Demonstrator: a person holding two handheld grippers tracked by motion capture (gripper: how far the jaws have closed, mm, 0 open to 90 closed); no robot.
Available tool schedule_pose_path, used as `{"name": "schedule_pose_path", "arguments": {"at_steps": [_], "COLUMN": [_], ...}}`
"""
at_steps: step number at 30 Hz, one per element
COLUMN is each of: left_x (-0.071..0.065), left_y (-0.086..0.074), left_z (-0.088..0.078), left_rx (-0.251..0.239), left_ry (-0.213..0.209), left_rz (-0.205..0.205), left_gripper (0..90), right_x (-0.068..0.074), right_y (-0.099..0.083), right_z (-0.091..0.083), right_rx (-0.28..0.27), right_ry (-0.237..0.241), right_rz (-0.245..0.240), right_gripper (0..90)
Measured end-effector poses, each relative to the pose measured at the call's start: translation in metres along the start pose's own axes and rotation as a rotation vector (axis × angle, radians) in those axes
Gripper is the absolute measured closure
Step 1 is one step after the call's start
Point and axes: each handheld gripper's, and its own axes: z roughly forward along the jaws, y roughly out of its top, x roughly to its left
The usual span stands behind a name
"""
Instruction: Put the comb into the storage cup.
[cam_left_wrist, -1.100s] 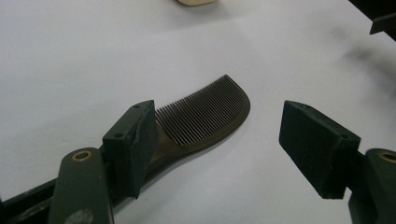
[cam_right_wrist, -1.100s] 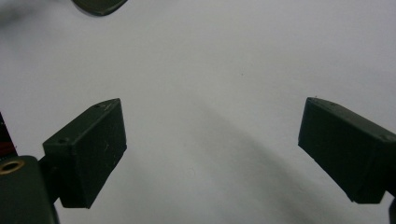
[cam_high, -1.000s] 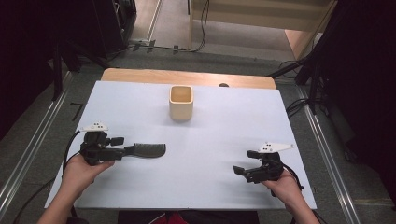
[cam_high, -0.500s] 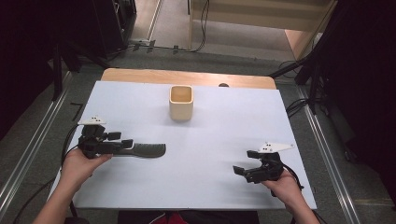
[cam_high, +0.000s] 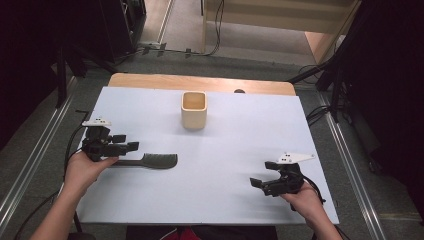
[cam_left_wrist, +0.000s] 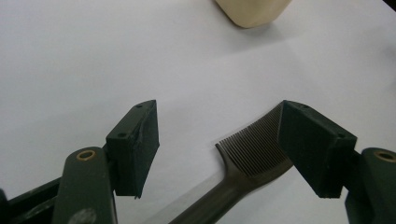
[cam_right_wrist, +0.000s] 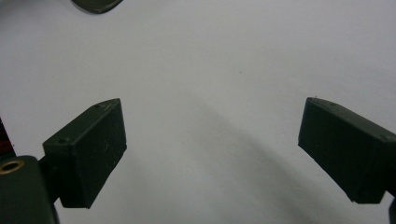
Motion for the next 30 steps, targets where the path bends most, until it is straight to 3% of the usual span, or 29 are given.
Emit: {"name": "schedule_pose_path", "arguments": {"at_steps": [11,17,18,20,21,25,30], "left_x": [0.01,0.013,0.013,0.014,0.015,0.016,0.019], "left_y": [0.011,0.009,0.009,0.007,0.005,0.003,-0.002], "left_z": [0.004,0.005,0.005,0.005,0.006,0.007,0.01], "left_rx": [-0.006,0.02,0.027,0.036,0.067,0.084,0.106], "left_ry": [0.022,0.025,0.022,0.022,0.023,0.006,-0.007], "left_rz": [-0.003,-0.026,-0.031,-0.036,-0.033,-0.001,0.005], "left_gripper": [31.6,39.3,41.8,56.3,60.1,89.5,90.0], "right_x": [0.0,0.0,0.0,0.0,0.0,0.0,0.001], "right_y": [0.0,0.0,0.0,0.0,0.0,0.0,0.0], "right_z": [0.0,0.0,0.0,0.0,0.0,0.0,0.0], "right_rx": [-0.007,-0.005,-0.005,-0.006,-0.006,-0.006,-0.006], "right_ry": [0.004,0.006,0.006,0.007,0.007,0.008,0.009], "right_rz": [0.001,0.002,0.0,0.001,0.001,0.001,-0.005], "right_gripper": [6.1,6.1,6.1,6.1,6.1,6.1,6.1]}}
